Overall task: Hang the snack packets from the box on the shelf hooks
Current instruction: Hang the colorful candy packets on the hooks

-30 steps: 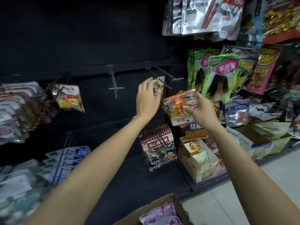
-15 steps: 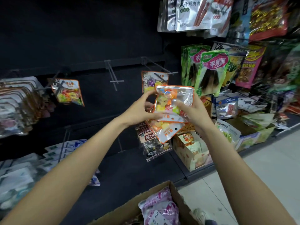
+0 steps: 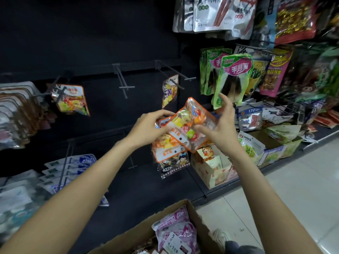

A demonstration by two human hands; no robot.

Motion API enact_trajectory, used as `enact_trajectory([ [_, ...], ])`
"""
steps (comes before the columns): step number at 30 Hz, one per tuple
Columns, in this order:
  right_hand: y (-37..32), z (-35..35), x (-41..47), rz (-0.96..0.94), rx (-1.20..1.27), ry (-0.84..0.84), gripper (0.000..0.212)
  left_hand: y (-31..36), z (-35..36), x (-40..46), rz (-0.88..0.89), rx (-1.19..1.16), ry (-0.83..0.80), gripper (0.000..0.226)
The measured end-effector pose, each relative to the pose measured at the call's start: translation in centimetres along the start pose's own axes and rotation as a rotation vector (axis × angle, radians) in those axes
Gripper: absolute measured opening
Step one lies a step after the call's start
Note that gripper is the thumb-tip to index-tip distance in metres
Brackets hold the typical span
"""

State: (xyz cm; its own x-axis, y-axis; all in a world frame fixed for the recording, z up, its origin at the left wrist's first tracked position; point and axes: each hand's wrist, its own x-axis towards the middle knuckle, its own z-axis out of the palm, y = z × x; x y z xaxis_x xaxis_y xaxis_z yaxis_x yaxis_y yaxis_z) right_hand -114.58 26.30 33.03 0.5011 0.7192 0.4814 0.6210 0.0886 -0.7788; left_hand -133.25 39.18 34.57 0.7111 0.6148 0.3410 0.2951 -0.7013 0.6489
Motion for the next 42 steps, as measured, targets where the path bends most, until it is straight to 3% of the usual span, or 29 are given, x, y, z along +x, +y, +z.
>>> enact_trajectory([
  [3,-0.7,0.2,0.4,-0.381,-0.491,-0.150,0.106,1.1,-0.5,0.5,0.110,0.234,-0.057,0.029],
  [6,-0.8,1.1,0.8,-0.411,-0.603,-0.264,0.101,2.1,-0.1,1.2,0.149,0.269,-0.080,0.028],
  [9,0.8,0.9,1.1,-0.251,-0.447,-0.086,0.081,1.7,-0.1,1.7,0.146,0.270,0.026,0.027],
  [13,2.7,-0.2,2.7,-0.004,0.133,0.153,0.037,0.1,-1.2,2.5,0.096,0.338,0.066,0.024],
  [16,3.1,0.8,5.2,-0.080,0.055,0.244,0.017,-0.3,-1.5,3.1,0.106,0.390,0.007,0.032],
  [22,3.1,4.7,9.1,-0.088,0.184,0.115,0.026,-0.3,-1.0,5.2,0.002,0.295,0.107,0.037],
  [31,4.1,7.1,11.1,-0.063,0.100,0.051,0.036,-1.7,-0.6,9.6,-0.091,0.572,0.262,0.036],
  [36,5.0,8.9,14.0,-0.166,-0.315,-0.028,0.074,-3.6,-1.2,12.4,-0.154,0.674,0.299,0.035],
  [42,4.4,12.2,18.2,-0.064,-0.454,0.039,0.065,-5.5,-1.6,13.3,-0.242,0.657,0.295,0.041],
])
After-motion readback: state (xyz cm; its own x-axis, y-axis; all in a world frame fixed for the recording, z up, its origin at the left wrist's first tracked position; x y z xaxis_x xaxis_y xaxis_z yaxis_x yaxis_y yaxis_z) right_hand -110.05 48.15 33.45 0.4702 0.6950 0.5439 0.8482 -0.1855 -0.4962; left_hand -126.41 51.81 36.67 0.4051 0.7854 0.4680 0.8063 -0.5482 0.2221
